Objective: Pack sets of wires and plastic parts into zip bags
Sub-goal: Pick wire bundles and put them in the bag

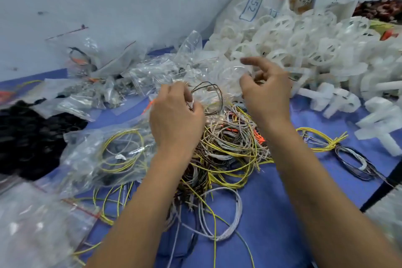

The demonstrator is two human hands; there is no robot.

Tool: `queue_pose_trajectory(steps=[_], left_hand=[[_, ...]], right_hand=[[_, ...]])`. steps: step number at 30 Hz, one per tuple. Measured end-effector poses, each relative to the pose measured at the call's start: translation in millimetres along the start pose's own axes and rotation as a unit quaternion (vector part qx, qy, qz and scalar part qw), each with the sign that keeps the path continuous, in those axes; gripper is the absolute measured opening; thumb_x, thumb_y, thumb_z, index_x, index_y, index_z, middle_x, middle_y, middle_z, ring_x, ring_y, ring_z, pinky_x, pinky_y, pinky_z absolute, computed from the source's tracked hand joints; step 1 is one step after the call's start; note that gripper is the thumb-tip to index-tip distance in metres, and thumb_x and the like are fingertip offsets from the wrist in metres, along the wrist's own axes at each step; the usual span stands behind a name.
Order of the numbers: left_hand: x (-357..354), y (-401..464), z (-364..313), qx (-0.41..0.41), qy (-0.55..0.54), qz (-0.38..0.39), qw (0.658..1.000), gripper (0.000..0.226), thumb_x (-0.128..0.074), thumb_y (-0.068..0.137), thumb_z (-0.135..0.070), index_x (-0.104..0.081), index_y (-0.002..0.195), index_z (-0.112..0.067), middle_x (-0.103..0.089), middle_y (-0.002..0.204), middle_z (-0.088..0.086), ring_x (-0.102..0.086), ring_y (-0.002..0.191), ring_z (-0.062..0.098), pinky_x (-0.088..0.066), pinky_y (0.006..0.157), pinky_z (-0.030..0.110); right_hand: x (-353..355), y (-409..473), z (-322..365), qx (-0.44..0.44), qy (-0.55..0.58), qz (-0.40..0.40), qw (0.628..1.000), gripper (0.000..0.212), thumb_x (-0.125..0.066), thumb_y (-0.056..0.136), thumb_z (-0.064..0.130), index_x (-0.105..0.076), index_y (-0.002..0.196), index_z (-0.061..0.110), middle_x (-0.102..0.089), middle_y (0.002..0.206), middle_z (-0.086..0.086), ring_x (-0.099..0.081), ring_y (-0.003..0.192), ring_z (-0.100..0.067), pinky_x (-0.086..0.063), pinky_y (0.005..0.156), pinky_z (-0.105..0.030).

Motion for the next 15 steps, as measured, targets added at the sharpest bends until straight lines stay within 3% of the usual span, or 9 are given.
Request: queue_pose_trajectory(steps=[3, 7, 9, 12, 15], left_hand=[[16, -6, 48, 0.051, 0.059, 0.011, 0.997, 0.028, -0.073, 0.083, -0.031, -0.048, 0.094, -0.024, -0.048, 0.099, -0.005, -0.047, 0.082, 0.02, -0.034, 0.069, 0.032], [27, -13, 88, 0.116, -0.015, 0.026, 0.993, 0.021, -0.071, 0.085, -0.028, -0.053, 0.088, -0.019, -0.06, 0.084, -0.006, -0.057, 0.075, 0.02, -0.042, 0.067, 0.036], [31, -18, 104, 0.162, -0.099, 0.021, 0.982, 0.015, -0.068, 0.088, -0.026, -0.059, 0.079, -0.02, -0.063, 0.072, -0.007, -0.061, 0.069, 0.014, -0.044, 0.064, 0.034], [32, -26, 120, 0.207, -0.192, 0.021, 0.959, 0.023, -0.064, 0.093, -0.025, -0.062, 0.073, -0.014, -0.064, 0.064, -0.002, -0.064, 0.065, 0.025, -0.051, 0.061, 0.039], [33, -34, 130, 0.234, -0.238, 0.013, 0.943, 0.029, -0.061, 0.097, -0.023, -0.062, 0.07, -0.012, -0.06, 0.055, -0.005, -0.058, 0.048, 0.01, -0.047, 0.048, 0.027]], right_hand=[[-49, -20, -9, -0.129, 0.165, 0.041, 0.977, 0.037, -0.059, 0.09, 0.003, -0.061, 0.123, 0.02, -0.066, 0.081, -0.013, -0.055, 0.051, -0.016, -0.048, 0.051, -0.031], [-107, -54, -12, -0.264, 0.351, 0.095, 0.893, 0.014, -0.058, 0.096, -0.001, -0.061, 0.106, 0.009, -0.061, 0.084, -0.009, -0.054, 0.048, -0.012, -0.042, 0.041, -0.024], [-125, -69, -11, -0.281, 0.405, 0.131, 0.86, 0.013, -0.057, 0.097, -0.002, -0.061, 0.104, 0.008, -0.059, 0.084, -0.012, -0.053, 0.051, -0.014, -0.041, 0.042, -0.023], [-138, -85, -10, -0.29, 0.46, 0.191, 0.817, 0.017, -0.054, 0.099, -0.002, -0.06, 0.114, 0.002, -0.057, 0.092, -0.021, -0.051, 0.054, -0.015, -0.04, 0.045, -0.023], [-142, -91, -10, -0.265, 0.421, 0.233, 0.836, 0.014, -0.057, 0.098, -0.001, -0.065, 0.107, 0.005, -0.064, 0.087, -0.016, -0.053, 0.052, -0.015, -0.04, 0.044, -0.023]])
Point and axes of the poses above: each hand's wrist, its own y-axis towards the middle knuckle, its own x-axis out of the back of the hand, z = x × y, the point moved 8 cm from there along y, towards the middle knuckle
